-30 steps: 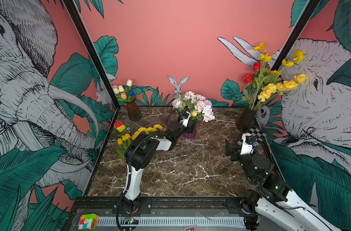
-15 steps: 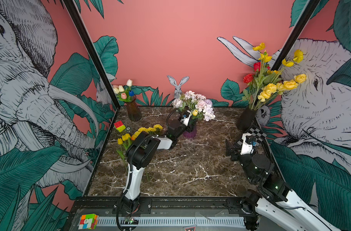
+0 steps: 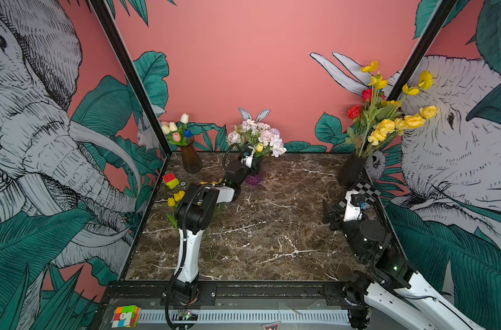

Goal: Pick out yellow flowers from the vase
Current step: Move the vase to the center of the board.

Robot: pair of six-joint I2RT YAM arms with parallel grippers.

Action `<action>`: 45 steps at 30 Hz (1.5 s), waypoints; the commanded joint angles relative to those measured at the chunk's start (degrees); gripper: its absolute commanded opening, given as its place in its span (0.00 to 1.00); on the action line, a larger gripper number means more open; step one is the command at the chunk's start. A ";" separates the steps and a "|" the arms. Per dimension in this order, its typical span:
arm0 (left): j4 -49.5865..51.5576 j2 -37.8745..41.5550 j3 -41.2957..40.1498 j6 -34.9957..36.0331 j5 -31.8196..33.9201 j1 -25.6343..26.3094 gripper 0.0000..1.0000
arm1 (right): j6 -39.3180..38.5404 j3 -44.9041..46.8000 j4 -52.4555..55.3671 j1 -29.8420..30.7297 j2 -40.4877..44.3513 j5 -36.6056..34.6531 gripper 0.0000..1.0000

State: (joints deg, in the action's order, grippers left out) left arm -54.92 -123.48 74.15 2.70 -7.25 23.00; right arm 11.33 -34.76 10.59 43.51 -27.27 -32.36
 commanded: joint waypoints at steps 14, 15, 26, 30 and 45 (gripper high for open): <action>5.85 -1.76 7.41 4.92 3.57 -12.63 0.61 | 0.09 -1.45 -0.17 -0.57 -1.37 -0.75 0.86; 5.92 -1.61 7.24 5.33 3.91 -12.97 0.61 | 0.17 -1.49 -0.29 -0.66 -1.50 -0.78 0.86; 5.63 0.11 4.90 5.00 7.16 -13.77 0.75 | 0.91 -2.15 -0.32 -0.76 -2.38 0.10 0.86; 5.70 1.25 4.07 4.20 7.55 -13.86 0.82 | 1.12 -2.15 -0.05 -0.79 -1.96 0.11 0.86; -0.94 13.43 -10.53 -2.38 7.66 -13.96 0.99 | 0.95 -5.40 5.04 -0.85 -3.44 -0.51 0.87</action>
State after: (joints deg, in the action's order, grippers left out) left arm -51.31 -115.87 67.00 3.18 0.54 9.17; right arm 12.01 -38.09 14.68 43.05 -30.11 -32.32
